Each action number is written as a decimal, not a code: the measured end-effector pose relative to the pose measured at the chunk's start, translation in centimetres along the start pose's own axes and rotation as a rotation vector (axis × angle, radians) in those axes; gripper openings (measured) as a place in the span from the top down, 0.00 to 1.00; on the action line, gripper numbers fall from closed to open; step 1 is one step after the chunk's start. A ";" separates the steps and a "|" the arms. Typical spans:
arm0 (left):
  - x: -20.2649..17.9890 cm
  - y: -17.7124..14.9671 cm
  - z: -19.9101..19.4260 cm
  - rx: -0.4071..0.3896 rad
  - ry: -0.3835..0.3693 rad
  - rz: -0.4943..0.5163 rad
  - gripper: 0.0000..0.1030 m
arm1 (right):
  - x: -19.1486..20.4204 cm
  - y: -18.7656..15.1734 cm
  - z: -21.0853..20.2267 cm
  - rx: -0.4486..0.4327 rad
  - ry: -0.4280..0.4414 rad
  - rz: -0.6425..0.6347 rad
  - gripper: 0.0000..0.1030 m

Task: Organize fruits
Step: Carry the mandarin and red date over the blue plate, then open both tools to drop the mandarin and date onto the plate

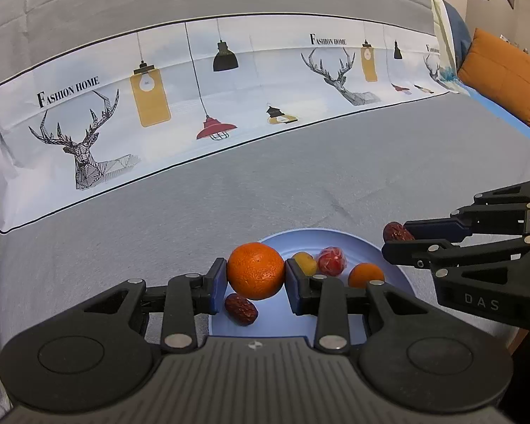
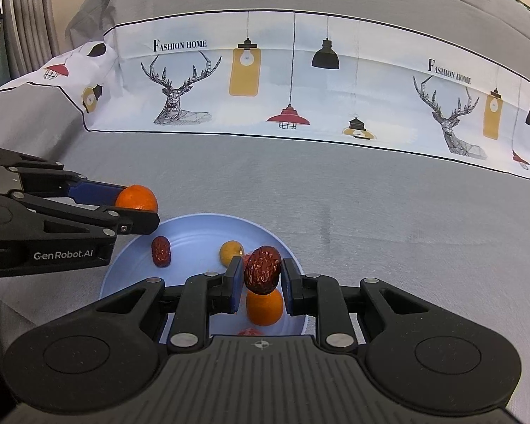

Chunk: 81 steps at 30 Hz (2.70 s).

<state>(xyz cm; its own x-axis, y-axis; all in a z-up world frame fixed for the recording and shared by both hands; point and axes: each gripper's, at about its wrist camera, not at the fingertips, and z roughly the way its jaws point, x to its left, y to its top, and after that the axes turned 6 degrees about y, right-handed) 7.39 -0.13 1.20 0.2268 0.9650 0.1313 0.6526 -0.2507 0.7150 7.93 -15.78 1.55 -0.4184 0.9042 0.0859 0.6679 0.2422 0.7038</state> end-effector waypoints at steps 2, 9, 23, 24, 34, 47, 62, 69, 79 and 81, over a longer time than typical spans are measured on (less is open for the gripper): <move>0.0 -0.1 0.0 0.000 0.001 0.005 0.63 | 0.0 0.0 0.0 0.000 0.001 -0.001 0.77; -0.1 -0.1 0.0 0.000 0.000 0.010 0.63 | 0.0 0.0 -0.1 -0.001 0.001 -0.004 0.77; -0.3 -0.2 0.1 0.000 -0.008 0.019 0.63 | 0.4 0.2 0.0 0.009 0.011 -0.020 0.77; -0.3 -0.2 0.1 0.000 -0.007 0.020 0.63 | 0.5 0.2 0.0 0.010 0.012 -0.022 0.77; -0.5 -0.3 0.2 0.002 -0.008 0.022 0.63 | 0.6 0.1 0.0 0.015 0.018 -0.031 0.77; -0.8 -0.5 0.1 -0.001 -0.012 0.027 0.63 | 0.9 0.2 0.1 0.021 0.023 -0.037 0.77; -0.2 -0.4 0.3 0.005 -0.015 0.005 0.52 | 1.2 0.0 0.3 0.041 0.009 -0.031 0.45; 0.0 -0.3 0.2 0.005 -0.004 0.003 0.48 | 0.8 -0.1 0.2 0.035 -0.017 -0.020 0.28; 0.0 -0.4 -0.2 -0.001 0.013 0.001 0.37 | 0.1 -0.2 -0.1 0.022 -0.101 0.000 0.03; 0.1 -0.4 -0.4 -0.006 0.020 0.001 0.26 | -0.2 -0.2 -0.1 0.021 -0.125 0.009 0.03</move>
<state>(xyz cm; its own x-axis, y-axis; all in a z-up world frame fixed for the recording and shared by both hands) 6.82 0.08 1.19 0.2126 0.9662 0.1457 0.6481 -0.2510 0.7190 7.80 -16.10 1.48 -0.3332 0.9429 0.0025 0.6846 0.2401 0.6883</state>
